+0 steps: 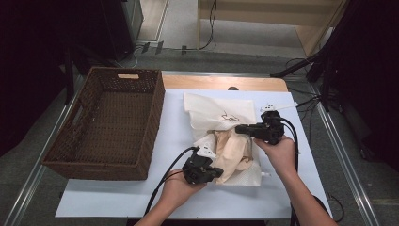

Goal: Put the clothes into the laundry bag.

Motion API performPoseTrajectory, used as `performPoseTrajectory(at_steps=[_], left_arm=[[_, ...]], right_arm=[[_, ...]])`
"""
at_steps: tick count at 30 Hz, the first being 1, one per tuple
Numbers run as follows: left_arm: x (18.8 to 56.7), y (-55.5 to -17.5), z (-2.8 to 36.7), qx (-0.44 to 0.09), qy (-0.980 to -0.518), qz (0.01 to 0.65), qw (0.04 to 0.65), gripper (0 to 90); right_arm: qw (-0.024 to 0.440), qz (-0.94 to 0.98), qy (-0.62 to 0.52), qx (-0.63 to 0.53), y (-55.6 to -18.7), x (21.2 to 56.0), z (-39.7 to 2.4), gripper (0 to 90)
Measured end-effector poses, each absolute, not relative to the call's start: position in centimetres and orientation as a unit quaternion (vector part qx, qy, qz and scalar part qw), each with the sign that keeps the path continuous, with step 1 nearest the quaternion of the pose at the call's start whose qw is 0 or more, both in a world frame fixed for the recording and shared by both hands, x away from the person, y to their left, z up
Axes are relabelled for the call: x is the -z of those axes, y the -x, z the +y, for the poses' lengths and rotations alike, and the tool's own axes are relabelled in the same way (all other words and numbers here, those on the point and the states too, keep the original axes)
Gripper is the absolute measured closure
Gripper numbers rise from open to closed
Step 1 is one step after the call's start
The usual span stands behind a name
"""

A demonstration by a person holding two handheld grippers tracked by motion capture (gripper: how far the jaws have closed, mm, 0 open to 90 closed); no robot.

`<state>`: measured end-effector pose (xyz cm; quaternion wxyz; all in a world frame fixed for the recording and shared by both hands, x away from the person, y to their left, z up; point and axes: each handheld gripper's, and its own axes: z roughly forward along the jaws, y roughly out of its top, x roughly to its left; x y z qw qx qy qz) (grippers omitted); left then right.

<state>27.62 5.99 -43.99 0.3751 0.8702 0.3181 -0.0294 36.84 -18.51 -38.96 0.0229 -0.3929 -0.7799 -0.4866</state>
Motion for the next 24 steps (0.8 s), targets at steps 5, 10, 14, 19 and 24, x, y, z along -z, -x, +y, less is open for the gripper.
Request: performPoseTrajectory(at_steps=[5, 10, 14, 19, 24], left_arm=[[45.2, -28.7, 4.1, -0.001, -0.879, 0.314, 0.359, 90.0], [45.4, -29.9, 2.8, -0.026, -0.876, 0.315, 0.365, 90.0], [44.8, -30.6, 2.7, -0.039, -0.867, 0.322, 0.379, 90.0], [43.3, -31.6, 3.3, -0.045, -0.854, 0.335, 0.395, 90.0], [42.3, -32.6, 2.9, -0.056, -0.857, 0.330, 0.391, 90.0]], right_arm=[[0.023, -0.780, 0.395, 0.485, -36.8, 38.9, -18.6, 87.3], [0.023, -0.782, 0.392, 0.484, -36.8, 38.9, -18.6, 87.3], [0.024, -0.783, 0.391, 0.484, -36.6, 38.9, -18.5, 87.2], [0.028, -0.781, 0.389, 0.489, -36.3, 38.6, -18.4, 87.2], [0.027, -0.780, 0.390, 0.488, -36.4, 38.6, -18.5, 87.2]])
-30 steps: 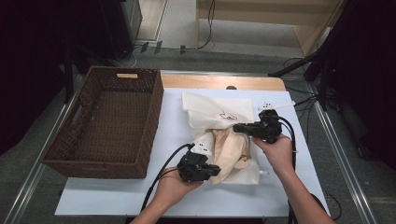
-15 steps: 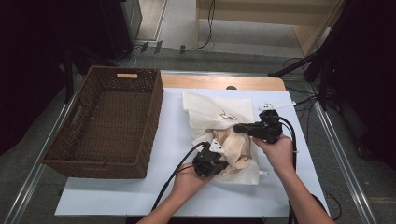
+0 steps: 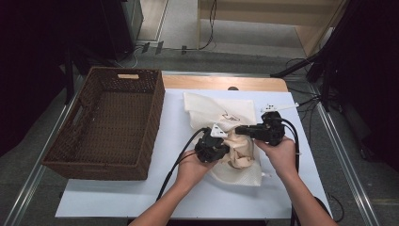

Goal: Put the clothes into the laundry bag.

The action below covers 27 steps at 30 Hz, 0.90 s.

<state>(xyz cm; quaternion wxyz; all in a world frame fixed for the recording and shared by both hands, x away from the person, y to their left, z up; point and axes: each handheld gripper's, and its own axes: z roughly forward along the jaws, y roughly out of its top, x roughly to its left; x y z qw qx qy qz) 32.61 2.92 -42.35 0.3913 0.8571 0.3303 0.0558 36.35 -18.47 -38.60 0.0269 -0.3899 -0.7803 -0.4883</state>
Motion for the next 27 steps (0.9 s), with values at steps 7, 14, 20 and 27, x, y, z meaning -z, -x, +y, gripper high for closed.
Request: performPoseTrajectory(at_steps=[7, 14, 20, 27], left_arm=[[41.9, -33.4, 1.5, -0.065, -0.858, 0.332, 0.386, 90.0], [42.2, -34.9, 0.7, -0.079, -0.851, 0.351, 0.382, 90.0], [42.1, -36.6, 0.3, -0.102, -0.839, 0.374, 0.382, 90.0], [41.9, -38.1, 0.9, -0.113, -0.828, 0.393, 0.384, 90.0]], right_arm=[[0.024, -0.780, 0.392, 0.486, -36.4, 38.7, -18.4, 87.2], [0.025, -0.783, 0.390, 0.483, -36.2, 38.6, -18.2, 87.2], [0.029, -0.787, 0.381, 0.485, -35.8, 38.4, -17.8, 87.2], [0.026, -0.790, 0.379, 0.481, -35.5, 38.4, -17.7, 87.3]])
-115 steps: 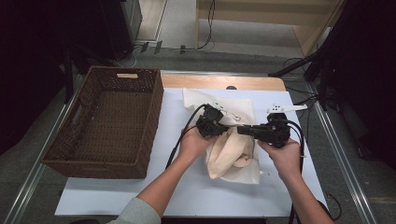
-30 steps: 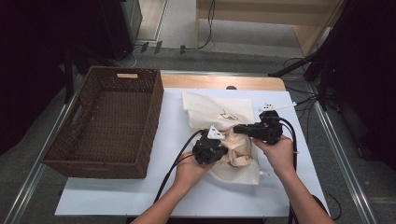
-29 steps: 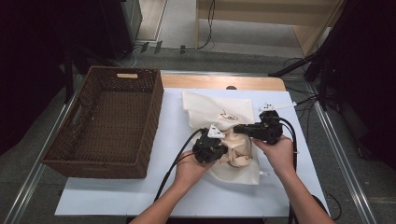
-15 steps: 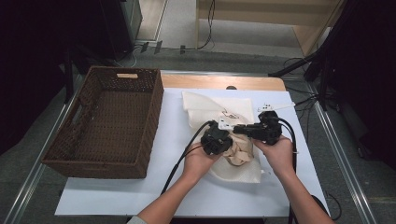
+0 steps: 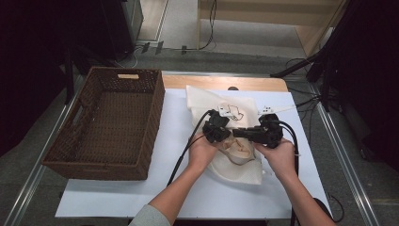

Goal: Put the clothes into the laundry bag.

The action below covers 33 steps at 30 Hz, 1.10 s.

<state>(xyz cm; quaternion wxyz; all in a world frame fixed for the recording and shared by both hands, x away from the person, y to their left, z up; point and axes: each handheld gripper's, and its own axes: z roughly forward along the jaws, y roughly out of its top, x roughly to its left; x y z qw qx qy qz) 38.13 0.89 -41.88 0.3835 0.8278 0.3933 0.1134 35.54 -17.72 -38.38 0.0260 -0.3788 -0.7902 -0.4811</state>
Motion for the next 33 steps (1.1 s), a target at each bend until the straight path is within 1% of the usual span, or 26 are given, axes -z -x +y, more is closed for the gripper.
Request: performPoseTrajectory(at_steps=[4, 6, 8, 10, 13, 21, 28, 33], left_arm=[[42.0, -38.9, 1.4, -0.106, -0.826, 0.401, 0.382, 90.0], [42.2, -39.4, 1.7, -0.091, -0.830, 0.398, 0.380, 90.0], [42.5, -39.6, 1.9, -0.093, -0.835, 0.390, 0.377, 90.0], [42.6, -39.8, 2.2, -0.082, -0.840, 0.382, 0.377, 90.0], [42.4, -39.7, 2.6, -0.057, -0.841, 0.386, 0.376, 90.0], [41.0, -37.6, 3.7, -0.032, -0.845, 0.370, 0.385, 90.0], [39.5, -35.0, 4.7, -0.039, -0.855, 0.347, 0.383, 90.0], [39.7, -33.2, 4.4, -0.034, -0.860, 0.333, 0.385, 90.0]], right_arm=[[0.023, -0.791, 0.382, 0.477, -35.6, 38.5, -18.0, 87.5], [0.023, -0.791, 0.385, 0.475, -35.7, 38.6, -18.1, 87.5], [0.017, -0.794, 0.388, 0.468, -35.7, 38.8, -18.0, 87.5], [0.018, -0.794, 0.391, 0.464, -35.8, 39.2, -18.0, 87.4], [0.015, -0.797, 0.392, 0.459, -36.0, 39.3, -18.0, 87.4], [0.014, -0.791, 0.402, 0.461, -36.2, 39.3, -18.8, 87.4], [0.012, -0.791, 0.403, 0.461, -36.3, 39.4, -18.9, 87.4], [0.011, -0.790, 0.404, 0.461, -36.3, 39.3, -18.9, 87.4]])
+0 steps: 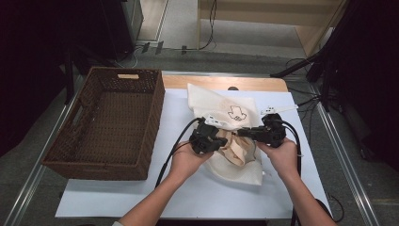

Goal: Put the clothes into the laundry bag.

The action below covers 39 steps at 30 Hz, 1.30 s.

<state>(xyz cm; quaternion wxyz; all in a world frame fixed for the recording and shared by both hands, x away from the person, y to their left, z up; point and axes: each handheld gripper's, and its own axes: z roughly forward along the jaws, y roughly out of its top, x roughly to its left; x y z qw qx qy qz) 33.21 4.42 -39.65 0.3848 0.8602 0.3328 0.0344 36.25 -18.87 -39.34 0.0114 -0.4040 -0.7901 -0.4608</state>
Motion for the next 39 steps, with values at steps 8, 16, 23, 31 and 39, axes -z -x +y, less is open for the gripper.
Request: performPoseTrajectory(at_steps=[8, 16, 23, 31, 39], left_arm=[[41.1, -30.5, 3.4, -0.023, -0.869, 0.313, 0.382, 90.0], [43.9, -30.9, 1.6, -0.027, -0.879, 0.315, 0.357, 90.0], [45.1, -33.3, 0.0, -0.049, -0.875, 0.336, 0.346, 90.0], [45.0, -35.9, -0.8, -0.069, -0.856, 0.365, 0.360, 90.0], [44.4, -38.6, 0.0, -0.080, -0.820, 0.409, 0.393, 90.0]], right_arm=[[0.010, -0.790, 0.404, 0.461, -36.2, 39.3, -19.0, 87.4], [0.009, -0.790, 0.404, 0.461, -36.2, 39.2, -18.9, 87.4], [0.012, -0.793, 0.401, 0.458, -36.1, 39.3, -18.7, 87.4], [0.011, -0.795, 0.403, 0.454, -36.1, 39.7, -18.7, 87.3], [0.014, -0.795, 0.407, 0.450, -36.1, 39.9, -18.7, 87.4]])
